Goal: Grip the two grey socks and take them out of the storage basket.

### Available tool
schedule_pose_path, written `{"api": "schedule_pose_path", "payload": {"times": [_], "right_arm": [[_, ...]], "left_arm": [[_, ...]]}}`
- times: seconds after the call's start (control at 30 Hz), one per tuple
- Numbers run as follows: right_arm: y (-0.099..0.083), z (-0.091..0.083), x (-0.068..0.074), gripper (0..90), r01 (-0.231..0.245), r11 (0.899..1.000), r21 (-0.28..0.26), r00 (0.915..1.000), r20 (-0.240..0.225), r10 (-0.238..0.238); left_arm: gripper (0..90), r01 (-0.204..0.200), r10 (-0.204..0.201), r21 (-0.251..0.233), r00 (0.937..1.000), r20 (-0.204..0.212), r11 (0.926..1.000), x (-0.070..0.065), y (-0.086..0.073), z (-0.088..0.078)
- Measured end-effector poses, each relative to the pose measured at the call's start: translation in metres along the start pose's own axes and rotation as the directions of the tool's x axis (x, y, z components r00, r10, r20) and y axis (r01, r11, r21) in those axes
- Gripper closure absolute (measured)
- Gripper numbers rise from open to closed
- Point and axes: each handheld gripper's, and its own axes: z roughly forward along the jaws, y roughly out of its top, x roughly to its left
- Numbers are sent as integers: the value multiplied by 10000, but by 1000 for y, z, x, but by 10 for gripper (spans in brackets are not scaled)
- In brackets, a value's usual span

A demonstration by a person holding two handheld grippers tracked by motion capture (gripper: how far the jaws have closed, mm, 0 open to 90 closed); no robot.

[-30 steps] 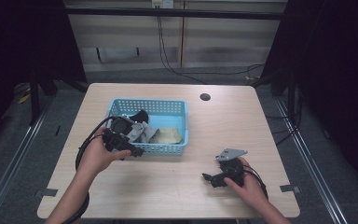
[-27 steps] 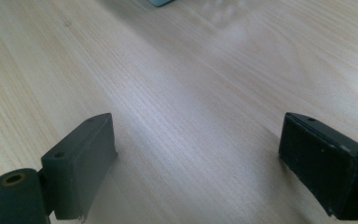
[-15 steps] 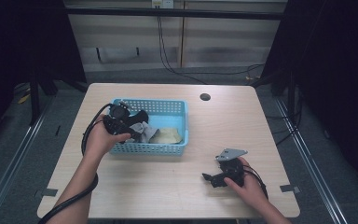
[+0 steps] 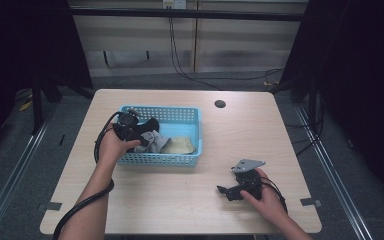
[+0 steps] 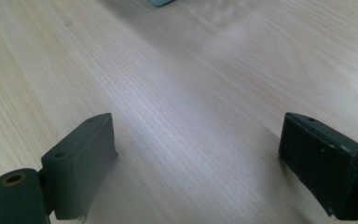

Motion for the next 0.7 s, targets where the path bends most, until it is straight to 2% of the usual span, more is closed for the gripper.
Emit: {"api": "schedule_pose_path", "payload": {"times": [0.13,0.2,0.27,0.43,0.5,0.7], "right_arm": [[0,0,0,104,10,10000,-11,10000,-5,-10],[0,0,0,104,13,10000,-12,10000,-5,-14],[0,0,0,104,13,10000,-10,10000,-5,-13],[0,0,0,104,13,10000,-10,10000,-6,-13],[0,0,0,104,15,10000,-10,10000,-4,-15],[0,0,0,104,17,10000,-8,10000,-6,-17]], "left_arm": [[232,578,-578,17,9983,43,9983,4,-1,6],[231,701,-701,65,9975,65,9975,4,-1,8],[230,688,-690,130,9975,148,9975,5,-1,10],[228,1024,-1033,397,9944,218,9939,6,-3,15],[233,1012,-1023,444,9945,235,9939,7,-4,16],[315,1257,-1288,812,9911,343,9887,8,-5,21]]}}
